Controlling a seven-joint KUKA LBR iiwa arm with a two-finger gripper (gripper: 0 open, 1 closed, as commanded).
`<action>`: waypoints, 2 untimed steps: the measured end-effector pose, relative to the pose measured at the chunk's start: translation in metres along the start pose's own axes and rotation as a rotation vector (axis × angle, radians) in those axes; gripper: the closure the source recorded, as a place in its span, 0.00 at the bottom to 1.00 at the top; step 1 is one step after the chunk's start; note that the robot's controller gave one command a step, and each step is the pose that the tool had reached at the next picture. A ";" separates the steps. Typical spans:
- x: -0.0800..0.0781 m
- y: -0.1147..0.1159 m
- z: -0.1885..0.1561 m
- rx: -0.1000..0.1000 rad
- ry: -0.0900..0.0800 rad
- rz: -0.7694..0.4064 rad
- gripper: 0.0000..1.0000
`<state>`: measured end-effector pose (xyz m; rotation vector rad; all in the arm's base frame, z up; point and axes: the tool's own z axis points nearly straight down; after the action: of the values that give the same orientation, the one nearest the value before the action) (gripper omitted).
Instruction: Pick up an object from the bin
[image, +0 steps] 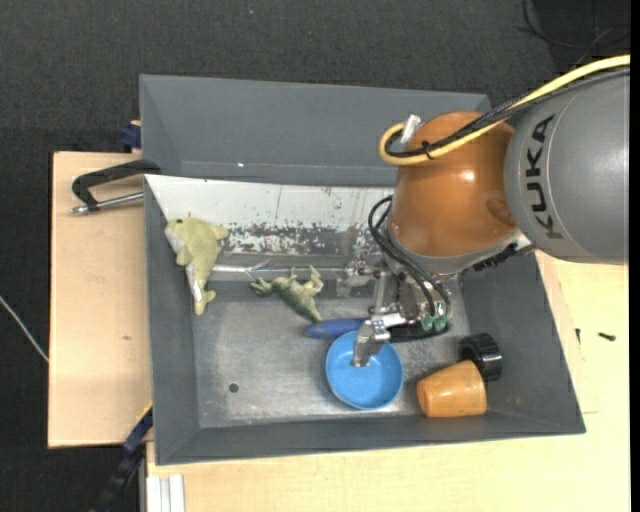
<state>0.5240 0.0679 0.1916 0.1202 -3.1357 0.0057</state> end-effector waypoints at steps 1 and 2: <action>0.005 -0.048 0.107 -0.003 0.001 0.116 0.00; 0.002 -0.047 0.103 -0.005 -0.010 0.114 1.00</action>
Offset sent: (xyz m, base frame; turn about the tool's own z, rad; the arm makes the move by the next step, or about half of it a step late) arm -0.0012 -0.0478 -0.1042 0.1121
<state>0.5251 0.0208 0.0892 -0.0580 -3.1470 -0.0028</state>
